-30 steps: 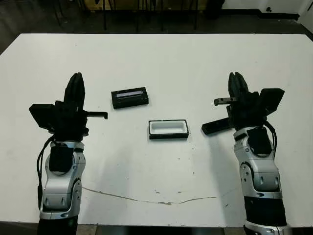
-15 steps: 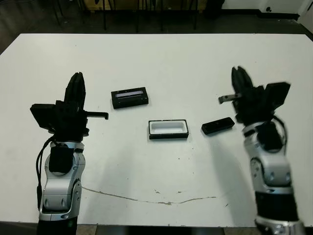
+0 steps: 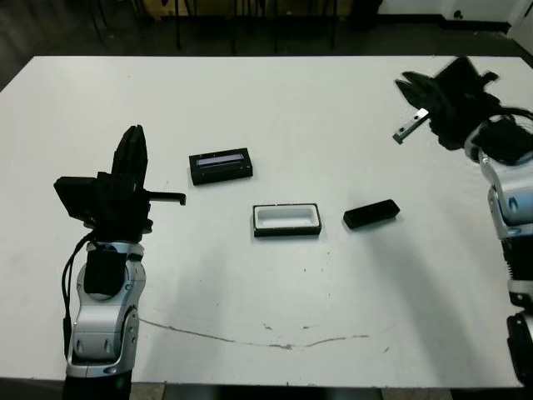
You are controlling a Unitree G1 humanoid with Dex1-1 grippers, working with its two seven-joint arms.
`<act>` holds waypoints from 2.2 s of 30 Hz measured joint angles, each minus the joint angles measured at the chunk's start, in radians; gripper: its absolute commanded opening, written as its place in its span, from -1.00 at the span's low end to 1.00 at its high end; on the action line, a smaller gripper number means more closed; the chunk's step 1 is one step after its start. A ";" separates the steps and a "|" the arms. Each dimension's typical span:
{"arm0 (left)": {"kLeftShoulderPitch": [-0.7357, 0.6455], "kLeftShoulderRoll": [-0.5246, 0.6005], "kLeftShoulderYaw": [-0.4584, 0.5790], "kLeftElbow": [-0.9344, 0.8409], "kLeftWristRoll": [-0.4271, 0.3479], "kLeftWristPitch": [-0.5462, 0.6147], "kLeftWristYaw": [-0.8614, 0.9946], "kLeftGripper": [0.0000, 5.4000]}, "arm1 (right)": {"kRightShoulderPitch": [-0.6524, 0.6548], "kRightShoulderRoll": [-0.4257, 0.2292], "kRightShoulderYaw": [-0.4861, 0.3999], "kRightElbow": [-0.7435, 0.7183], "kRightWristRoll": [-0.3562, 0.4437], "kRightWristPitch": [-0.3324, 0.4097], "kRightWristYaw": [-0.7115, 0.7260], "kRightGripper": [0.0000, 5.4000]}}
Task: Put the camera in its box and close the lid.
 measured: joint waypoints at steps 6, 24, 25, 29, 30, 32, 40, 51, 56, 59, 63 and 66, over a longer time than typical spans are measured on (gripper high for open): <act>0.003 0.001 0.002 -0.001 0.000 0.000 -0.005 -1.00 | -0.019 -0.010 0.098 0.109 -0.083 -0.082 0.094 -1.00; 0.006 0.001 0.001 -0.001 -0.001 0.011 -0.014 -1.00 | -0.020 -0.074 0.193 0.146 -0.141 -0.087 0.410 -1.00; 0.006 0.001 0.001 -0.001 0.000 0.011 -0.014 -1.00 | -0.020 -0.074 0.193 0.142 -0.142 -0.084 0.414 -1.00; 0.006 0.001 0.000 -0.002 0.000 0.012 -0.014 -1.00 | -0.012 -0.074 0.194 0.114 -0.146 -0.032 0.428 -1.00; 0.006 0.001 0.000 -0.002 -0.001 0.012 -0.014 -1.00 | -0.009 -0.074 0.196 0.108 -0.152 -0.025 0.429 -1.00; 0.006 0.001 0.000 -0.001 -0.002 0.012 -0.015 -1.00 | -0.003 -0.075 0.203 0.100 -0.163 -0.011 0.430 -1.00; 0.006 0.000 0.000 -0.001 -0.002 0.012 -0.015 -1.00 | 0.014 -0.075 0.221 0.123 -0.187 -0.037 0.425 -1.00; 0.006 -0.001 -0.001 -0.001 0.000 0.012 -0.013 -1.00 | 0.033 -0.079 0.230 0.141 -0.198 -0.049 0.429 -1.00; 0.009 -0.001 -0.004 -0.002 0.001 0.013 -0.011 -1.00 | 0.055 -0.108 0.229 0.110 -0.179 -0.090 0.465 -1.00; 0.009 -0.002 -0.004 -0.002 0.000 0.013 -0.011 -1.00 | 0.068 -0.123 0.228 0.092 -0.171 -0.095 0.484 -1.00; 0.012 -0.002 -0.003 -0.002 0.000 0.013 -0.011 -1.00 | 0.091 -0.137 0.212 0.051 -0.140 -0.084 0.507 -1.00; 0.014 -0.001 -0.001 -0.004 0.001 0.013 -0.011 -1.00 | 0.117 -0.154 0.203 -0.001 -0.134 -0.044 0.526 -1.00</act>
